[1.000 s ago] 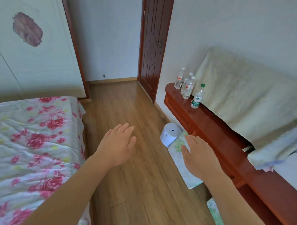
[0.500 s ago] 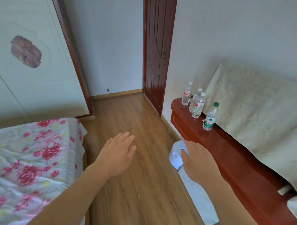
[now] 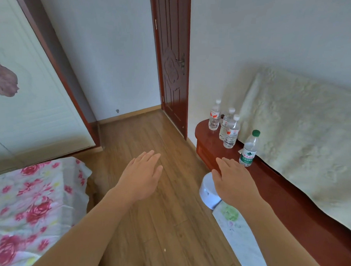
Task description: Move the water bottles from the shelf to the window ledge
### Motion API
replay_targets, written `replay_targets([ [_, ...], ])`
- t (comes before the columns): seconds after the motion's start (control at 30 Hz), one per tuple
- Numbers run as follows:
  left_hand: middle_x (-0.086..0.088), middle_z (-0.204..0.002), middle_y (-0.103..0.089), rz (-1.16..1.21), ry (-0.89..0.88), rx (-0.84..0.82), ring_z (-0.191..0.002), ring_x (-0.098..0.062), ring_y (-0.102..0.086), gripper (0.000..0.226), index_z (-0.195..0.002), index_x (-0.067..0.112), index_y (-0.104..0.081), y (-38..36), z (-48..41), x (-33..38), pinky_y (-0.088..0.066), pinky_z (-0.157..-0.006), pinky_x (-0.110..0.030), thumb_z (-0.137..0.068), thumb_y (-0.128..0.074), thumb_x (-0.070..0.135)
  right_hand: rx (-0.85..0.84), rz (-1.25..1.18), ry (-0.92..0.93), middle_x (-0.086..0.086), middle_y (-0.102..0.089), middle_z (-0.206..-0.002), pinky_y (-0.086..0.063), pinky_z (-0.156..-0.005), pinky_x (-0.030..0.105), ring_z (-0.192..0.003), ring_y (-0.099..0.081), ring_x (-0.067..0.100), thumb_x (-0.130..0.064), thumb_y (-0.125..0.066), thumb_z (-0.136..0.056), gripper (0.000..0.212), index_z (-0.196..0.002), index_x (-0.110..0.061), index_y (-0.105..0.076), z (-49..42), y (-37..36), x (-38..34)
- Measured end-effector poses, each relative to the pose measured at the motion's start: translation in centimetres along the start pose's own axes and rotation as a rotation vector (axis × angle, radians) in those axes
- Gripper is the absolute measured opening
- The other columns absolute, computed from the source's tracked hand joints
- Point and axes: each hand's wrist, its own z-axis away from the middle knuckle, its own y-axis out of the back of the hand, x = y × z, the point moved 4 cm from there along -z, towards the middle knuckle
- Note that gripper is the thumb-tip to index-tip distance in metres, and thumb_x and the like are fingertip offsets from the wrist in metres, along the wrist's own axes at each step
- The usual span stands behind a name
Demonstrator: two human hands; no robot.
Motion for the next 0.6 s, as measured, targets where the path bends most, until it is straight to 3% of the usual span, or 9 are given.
replay_targets([
  [0.17,0.006,-0.165,-0.018,0.024,-0.034,-0.024,-0.152,-0.014,-0.012,0.055,-0.157,0.028,-0.022,-0.9,-6.4,-0.8,-0.015,-0.124,-0.041,-0.105,-0.024,0.046,-0.006,0.008,-0.041,0.007,-0.045,-0.148,-0.031,-0.115,0.044,-0.138,-0.039,0.028,-0.034,-0.036,-0.102,0.048,-0.145,-0.014,-0.043,-5.6,-0.7,0.2],
  [0.3,0.005,-0.165,-0.018,0.022,-0.057,-0.019,-0.152,-0.015,-0.012,0.055,-0.157,0.027,-0.022,-1.1,-12.7,-3.2,-0.014,-0.124,-0.041,-0.105,-0.023,0.046,0.017,0.079,-0.039,0.007,-0.051,-0.144,-0.035,-0.113,0.047,-0.134,-0.045,0.028,-0.046,-0.015,-0.093,0.069,-0.145,-0.011,-0.044,-11.3,-1.6,-0.5],
  [0.43,0.005,-0.165,-0.016,0.023,-0.083,-0.029,-0.152,-0.015,-0.011,0.056,-0.157,0.027,-0.021,-0.9,-19.9,-5.7,-0.014,-0.124,-0.040,-0.105,-0.023,0.047,0.006,0.082,-0.082,0.006,-0.042,-0.154,-0.028,-0.119,0.044,-0.142,-0.037,0.026,-0.039,-0.032,-0.103,0.054,-0.150,-0.014,-0.039,-17.8,-2.8,-1.4],
  [0.6,0.008,-0.165,-0.016,0.038,-0.134,-0.066,-0.152,-0.014,-0.012,0.056,-0.157,0.030,-0.021,-0.5,-28.8,-6.8,-0.014,-0.124,-0.040,-0.104,-0.023,0.048,-0.008,0.055,-0.174,0.003,-0.037,-0.158,-0.026,-0.121,0.042,-0.146,-0.032,0.023,-0.041,-0.030,-0.104,0.054,-0.152,-0.019,-0.035,-24.6,-3.6,-1.6],
])
